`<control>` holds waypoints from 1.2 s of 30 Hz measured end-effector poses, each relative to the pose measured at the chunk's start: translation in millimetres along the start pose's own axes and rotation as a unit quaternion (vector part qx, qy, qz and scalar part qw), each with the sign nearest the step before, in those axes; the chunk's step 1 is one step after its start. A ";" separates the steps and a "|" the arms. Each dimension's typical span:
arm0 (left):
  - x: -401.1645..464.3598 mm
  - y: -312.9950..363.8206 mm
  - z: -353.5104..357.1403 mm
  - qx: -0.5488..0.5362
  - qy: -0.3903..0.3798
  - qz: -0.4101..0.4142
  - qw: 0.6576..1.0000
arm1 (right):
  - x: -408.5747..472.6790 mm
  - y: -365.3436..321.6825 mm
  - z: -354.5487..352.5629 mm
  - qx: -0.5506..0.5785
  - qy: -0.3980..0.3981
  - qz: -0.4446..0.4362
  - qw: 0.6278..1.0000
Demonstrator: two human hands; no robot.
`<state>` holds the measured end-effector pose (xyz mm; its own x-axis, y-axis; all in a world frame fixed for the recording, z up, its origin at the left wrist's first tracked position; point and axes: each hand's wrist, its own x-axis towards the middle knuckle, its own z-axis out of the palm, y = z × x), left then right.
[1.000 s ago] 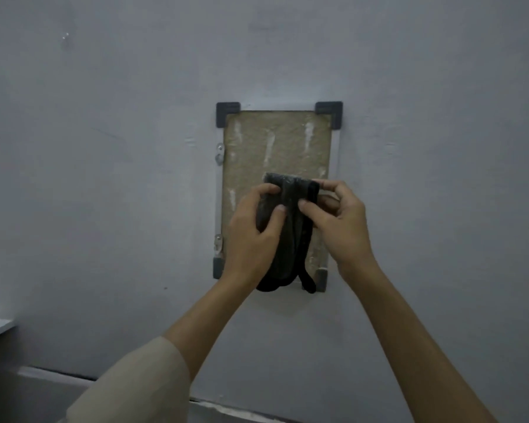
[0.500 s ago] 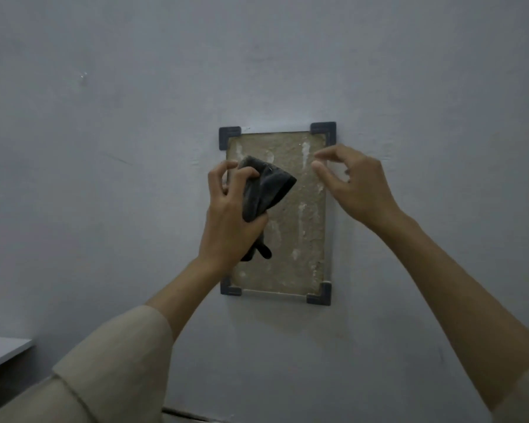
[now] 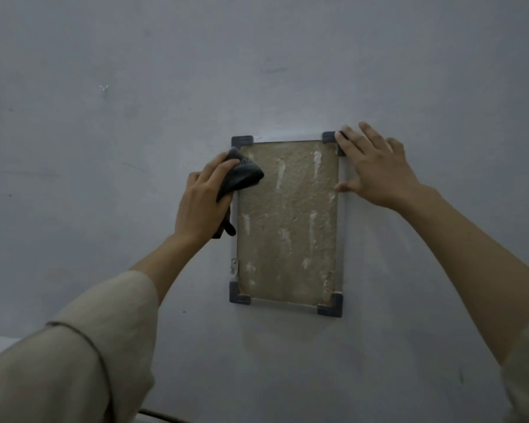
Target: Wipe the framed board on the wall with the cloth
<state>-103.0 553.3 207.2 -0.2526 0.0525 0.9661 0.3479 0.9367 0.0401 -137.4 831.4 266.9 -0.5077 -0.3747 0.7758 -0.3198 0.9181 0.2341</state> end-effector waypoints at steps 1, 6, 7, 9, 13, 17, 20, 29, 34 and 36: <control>3.5 -0.1 -0.1 -0.004 0.004 -0.013 1.000 | -0.1 0.6 -2.3 -0.007 -0.011 -0.002 1.000; 13.3 0.1 3.5 0.000 -0.033 0.000 0.999 | 0.0 0.7 -5.7 -0.029 -0.026 -0.003 0.999; 14.8 1.3 5.1 0.006 -0.037 0.000 0.999 | 0.0 0.0 -5.5 -0.030 -0.026 -0.002 0.999; 17.9 4.5 8.9 0.010 -0.039 -0.005 0.999 | 0.2 -0.7 -4.4 -0.032 -0.026 0.001 0.999; 21.4 7.2 14.6 -0.001 -0.027 -0.027 0.999 | -1.2 -1.1 -1.4 -0.033 -0.024 0.004 0.999; 22.2 4.8 15.8 0.003 -0.031 -0.026 0.999 | -0.9 -2.7 -1.8 -0.029 -0.021 0.008 0.999; 22.5 2.1 19.6 0.005 -0.030 -0.015 0.999 | 0.6 -3.0 -0.7 -0.032 -0.018 0.011 0.999; 17.6 4.8 31.9 0.013 -0.052 0.019 0.998 | -1.0 -5.0 0.3 -0.029 -0.014 0.019 0.999; 25.5 -9.2 18.9 0.089 -0.075 0.107 0.987 | -0.8 -6.0 -0.2 -0.033 -0.017 0.017 0.999; 34.7 -10.7 13.8 0.116 -0.066 0.090 0.987 | -0.8 -6.2 -0.1 -0.035 -0.017 0.018 0.999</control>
<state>-128.0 549.9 236.8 -0.3257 0.2556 0.9103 0.1850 0.9614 -0.2037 -134.9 826.0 264.9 -0.5444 -0.3444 0.7648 -0.2455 0.9373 0.2473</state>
